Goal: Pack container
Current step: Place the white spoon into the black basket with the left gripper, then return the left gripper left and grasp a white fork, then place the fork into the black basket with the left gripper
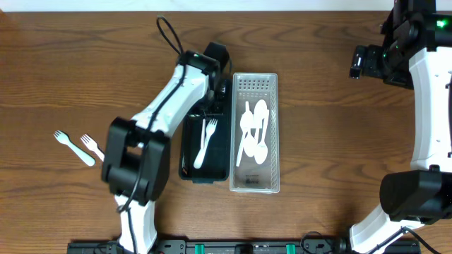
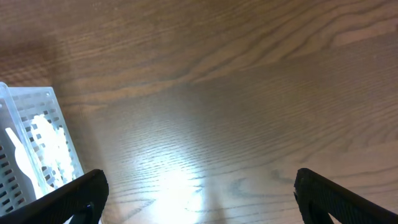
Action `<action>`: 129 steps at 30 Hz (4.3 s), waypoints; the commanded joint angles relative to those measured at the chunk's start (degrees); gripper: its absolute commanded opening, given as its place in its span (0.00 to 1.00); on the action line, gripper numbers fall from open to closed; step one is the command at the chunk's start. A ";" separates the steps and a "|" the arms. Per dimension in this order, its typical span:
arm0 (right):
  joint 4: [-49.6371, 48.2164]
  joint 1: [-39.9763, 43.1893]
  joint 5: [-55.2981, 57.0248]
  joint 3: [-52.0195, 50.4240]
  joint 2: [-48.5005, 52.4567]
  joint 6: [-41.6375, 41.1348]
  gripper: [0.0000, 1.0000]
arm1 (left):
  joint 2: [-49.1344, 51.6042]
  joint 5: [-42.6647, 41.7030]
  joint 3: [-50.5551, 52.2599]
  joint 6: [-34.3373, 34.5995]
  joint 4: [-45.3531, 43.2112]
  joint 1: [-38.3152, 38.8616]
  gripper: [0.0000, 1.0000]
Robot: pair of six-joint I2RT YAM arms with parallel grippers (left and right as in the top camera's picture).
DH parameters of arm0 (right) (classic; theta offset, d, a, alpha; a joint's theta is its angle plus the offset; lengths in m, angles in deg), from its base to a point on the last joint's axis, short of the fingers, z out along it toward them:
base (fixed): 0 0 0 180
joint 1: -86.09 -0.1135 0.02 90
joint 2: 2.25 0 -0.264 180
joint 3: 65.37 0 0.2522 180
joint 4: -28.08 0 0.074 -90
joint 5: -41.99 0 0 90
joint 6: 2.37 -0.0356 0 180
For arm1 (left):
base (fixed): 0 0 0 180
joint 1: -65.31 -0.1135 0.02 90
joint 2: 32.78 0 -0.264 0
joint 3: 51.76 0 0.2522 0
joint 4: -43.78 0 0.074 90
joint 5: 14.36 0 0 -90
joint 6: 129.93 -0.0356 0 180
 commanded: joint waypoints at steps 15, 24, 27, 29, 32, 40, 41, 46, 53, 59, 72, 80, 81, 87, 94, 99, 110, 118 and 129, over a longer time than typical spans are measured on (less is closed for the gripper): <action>0.28 0.28 0.48 -0.33 0.37 2.29 0.98 | -6.95 9.20 -2.64 -5.60 0.83 -0.09 0.38; 0.31 0.28 0.46 -0.33 0.37 2.99 0.99 | -26.80 16.41 -3.54 -5.84 2.12 -12.02 0.64; 0.35 0.28 0.42 -0.33 0.37 2.97 0.99 | -29.75 16.39 -3.52 -5.75 3.08 -22.45 0.66; 0.39 0.28 0.42 -0.33 0.37 2.97 0.99 | -29.88 16.15 -3.52 -5.55 3.30 -29.59 0.70; 0.68 0.28 0.39 -0.33 0.37 2.97 0.99 | -28.37 14.99 -3.30 -4.17 3.34 -38.77 0.71; 1.49 0.28 0.42 -0.33 0.37 2.99 0.99 | -18.91 11.30 -1.55 1.70 1.81 -54.69 0.82; 1.57 0.28 0.42 -0.33 0.37 2.97 0.99 | -17.07 10.34 -1.55 1.73 1.53 -55.89 0.82; 1.84 0.28 0.39 -0.33 0.37 2.95 0.98 | -8.33 9.25 -1.55 1.70 0.81 -58.64 0.82; 2.32 0.26 0.09 -0.33 0.37 2.49 0.99 | 1.64 5.38 -1.55 -0.59 -3.10 -58.69 0.83; 2.51 0.28 0.02 -0.33 0.37 2.51 0.98 | 6.34 3.23 -1.53 -1.38 -5.92 -58.69 0.83; 2.49 0.28 0.02 -0.33 0.37 2.51 0.98 | 9.86 3.23 0.28 -3.54 -9.20 -58.69 0.83; 2.51 0.28 0.04 -0.33 0.37 2.51 0.98 | 9.86 3.21 0.90 -3.54 -10.71 -58.75 0.69; 2.51 0.28 0.04 -0.33 0.37 2.51 0.98 | 9.86 3.23 1.07 -3.54 -10.88 -58.82 0.66; 2.49 0.28 0.07 -0.33 0.37 2.51 0.98 | 9.86 3.21 3.45 -3.52 -12.44 -59.23 0.65; 2.49 0.28 0.07 -0.33 0.37 2.51 0.98 | 9.86 3.21 7.89 -3.74 -15.19 -59.34 0.59; 2.62 0.28 0.04 -0.33 0.37 2.51 0.98 | 9.86 3.21 8.46 -3.74 -15.61 -59.34 0.47; 3.13 0.28 0.04 -0.33 0.37 2.51 0.97 | 9.68 3.10 8.11 -3.72 -15.13 -59.32 0.06; 3.06 0.28 0.04 -0.33 0.37 2.51 0.98 | 1.25 -1.88 4.44 -4.42 -11.30 -57.96 0.06; 2.45 0.26 0.00 -0.33 0.37 2.05 0.98 | -24.70 -4.31 3.50 -11.52 -7.76 -39.54 0.06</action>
